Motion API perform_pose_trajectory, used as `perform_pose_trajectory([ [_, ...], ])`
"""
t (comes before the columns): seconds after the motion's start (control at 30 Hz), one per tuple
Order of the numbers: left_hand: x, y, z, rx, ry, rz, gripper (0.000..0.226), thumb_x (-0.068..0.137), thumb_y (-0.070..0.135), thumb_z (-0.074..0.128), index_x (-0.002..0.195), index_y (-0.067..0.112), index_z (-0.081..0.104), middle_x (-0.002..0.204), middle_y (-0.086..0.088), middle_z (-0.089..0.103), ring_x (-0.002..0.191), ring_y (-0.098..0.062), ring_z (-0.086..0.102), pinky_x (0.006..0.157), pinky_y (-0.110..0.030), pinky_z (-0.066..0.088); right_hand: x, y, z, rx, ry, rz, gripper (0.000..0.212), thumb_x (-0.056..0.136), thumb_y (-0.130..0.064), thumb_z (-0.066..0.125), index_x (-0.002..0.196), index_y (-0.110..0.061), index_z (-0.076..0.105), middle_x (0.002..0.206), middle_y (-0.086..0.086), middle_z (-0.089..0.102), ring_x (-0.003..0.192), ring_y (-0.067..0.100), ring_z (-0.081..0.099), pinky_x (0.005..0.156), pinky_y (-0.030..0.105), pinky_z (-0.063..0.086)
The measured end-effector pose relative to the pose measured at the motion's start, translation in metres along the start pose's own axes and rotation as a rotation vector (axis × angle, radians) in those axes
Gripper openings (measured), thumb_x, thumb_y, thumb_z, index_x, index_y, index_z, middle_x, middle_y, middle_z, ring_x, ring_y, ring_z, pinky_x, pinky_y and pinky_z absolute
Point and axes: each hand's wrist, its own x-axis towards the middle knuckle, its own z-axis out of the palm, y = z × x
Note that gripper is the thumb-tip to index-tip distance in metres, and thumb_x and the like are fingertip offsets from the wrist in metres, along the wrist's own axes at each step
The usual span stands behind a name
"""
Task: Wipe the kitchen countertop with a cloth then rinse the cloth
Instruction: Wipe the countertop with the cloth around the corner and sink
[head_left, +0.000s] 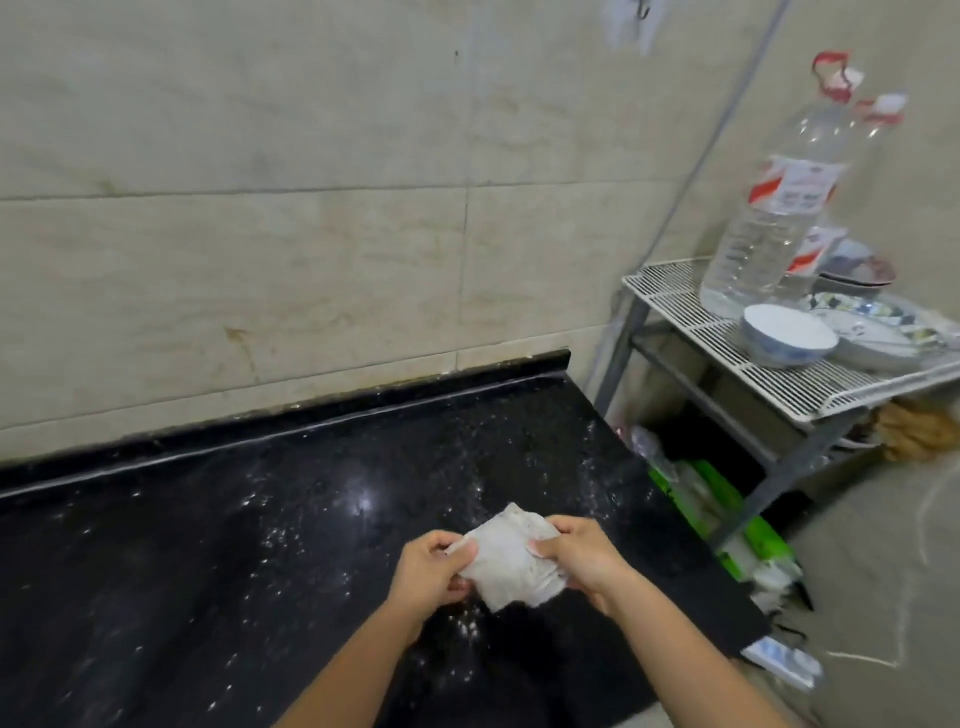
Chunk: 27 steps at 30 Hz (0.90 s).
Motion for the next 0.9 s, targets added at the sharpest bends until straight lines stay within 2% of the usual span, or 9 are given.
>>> perform_pose_trajectory([
  [0.1, 0.030, 0.018, 0.023, 0.025, -0.004, -0.008, 0.008, 0.086, 0.012, 0.067, 0.090, 0.005, 0.066, 0.071, -0.008, 0.065, 0.052, -0.009, 0.059, 0.054, -0.023, 0.053, 0.032, -0.005, -0.026, -0.008, 0.029, 0.038, 0.011, 0.084, 0.000, 0.062, 0.086, -0.008, 0.070, 0.079, 0.009, 0.066, 0.076, 0.022, 0.062, 0.066, 0.033, 0.047],
  [0.2, 0.066, 0.026, 0.042, 0.066, 0.063, 0.014, 0.015, 0.086, 0.012, 0.067, 0.099, 0.007, 0.066, 0.079, -0.008, 0.069, 0.062, -0.014, 0.061, 0.061, -0.026, 0.050, 0.071, -0.020, -0.055, -0.045, 0.074, -0.005, 0.018, 0.083, 0.000, 0.062, 0.079, -0.016, 0.070, 0.076, 0.004, 0.067, 0.074, 0.020, 0.062, 0.064, 0.029, 0.047],
  [0.33, 0.108, 0.025, 0.050, 0.383, 0.310, 0.119, 0.031, 0.091, 0.018, 0.060, 0.121, 0.011, 0.059, 0.116, -0.006, 0.064, 0.100, -0.020, 0.061, 0.081, -0.022, 0.043, 0.130, -0.056, -0.099, -0.255, 0.205, -0.202, 0.023, 0.083, 0.000, 0.057, 0.078, -0.018, 0.070, 0.078, 0.006, 0.069, 0.076, 0.019, 0.062, 0.067, 0.033, 0.051],
  [0.4, 0.118, 0.018, 0.050, 0.535, 0.413, 0.141, 0.040, 0.095, 0.022, 0.053, 0.133, 0.011, 0.049, 0.135, -0.008, 0.051, 0.123, -0.023, 0.049, 0.097, -0.028, 0.039, 0.165, -0.076, -0.122, -0.396, 0.255, -0.297, 0.019, 0.086, -0.004, 0.053, 0.084, -0.015, 0.069, 0.080, 0.011, 0.068, 0.077, 0.023, 0.062, 0.065, 0.035, 0.050],
  [0.5, 0.128, 0.002, 0.047, 0.703, 0.496, 0.071, 0.051, 0.099, 0.027, 0.042, 0.146, 0.011, 0.029, 0.157, -0.007, 0.020, 0.145, -0.021, 0.016, 0.115, -0.034, 0.020, 0.217, -0.096, -0.148, -0.570, 0.335, -0.459, 0.020, 0.087, -0.006, 0.051, 0.086, -0.013, 0.069, 0.072, 0.007, 0.059, 0.076, 0.028, 0.060, 0.061, 0.028, 0.035],
  [0.63, 0.138, -0.017, 0.038, 0.927, 0.582, -0.016, 0.058, 0.101, 0.030, 0.033, 0.151, 0.008, 0.013, 0.159, -0.009, 0.005, 0.147, -0.025, -0.003, 0.119, -0.039, 0.009, 0.273, -0.085, -0.164, -0.703, 0.314, -0.577, 0.023, 0.091, -0.015, 0.050, 0.104, -0.011, 0.067, 0.084, 0.015, 0.065, 0.080, 0.034, 0.060, 0.064, 0.033, 0.036],
  [0.73, 0.142, -0.024, 0.037, 0.991, 0.637, -0.117, 0.059, 0.102, 0.035, 0.025, 0.152, 0.011, 0.005, 0.160, -0.006, -0.002, 0.146, -0.023, -0.009, 0.119, -0.040, 0.002, 0.290, -0.057, -0.165, -0.812, 0.150, -0.595, 0.028, 0.093, -0.012, 0.052, 0.118, -0.014, 0.064, 0.104, 0.017, 0.067, 0.093, 0.036, 0.062, 0.074, 0.036, 0.046],
  [0.83, 0.147, -0.029, 0.040, 0.972, 0.655, -0.208, 0.062, 0.101, 0.040, 0.019, 0.151, 0.010, -0.003, 0.159, -0.005, -0.009, 0.146, -0.020, -0.014, 0.119, -0.037, -0.003, 0.287, -0.030, -0.162, -0.839, -0.012, -0.449, 0.034, 0.088, -0.014, 0.060, 0.121, -0.013, 0.063, 0.119, 0.013, 0.064, 0.109, 0.032, 0.058, 0.088, 0.037, 0.047],
  [0.9, 0.151, -0.030, 0.041, 0.955, 0.662, -0.246, 0.063, 0.101, 0.041, 0.018, 0.151, 0.010, -0.005, 0.159, -0.004, -0.011, 0.145, -0.019, -0.015, 0.119, -0.037, -0.004, 0.286, -0.024, -0.161, -0.772, -0.014, -0.389, 0.033, 0.085, -0.016, 0.063, 0.118, -0.014, 0.065, 0.120, 0.010, 0.064, 0.110, 0.028, 0.058, 0.091, 0.035, 0.046],
])
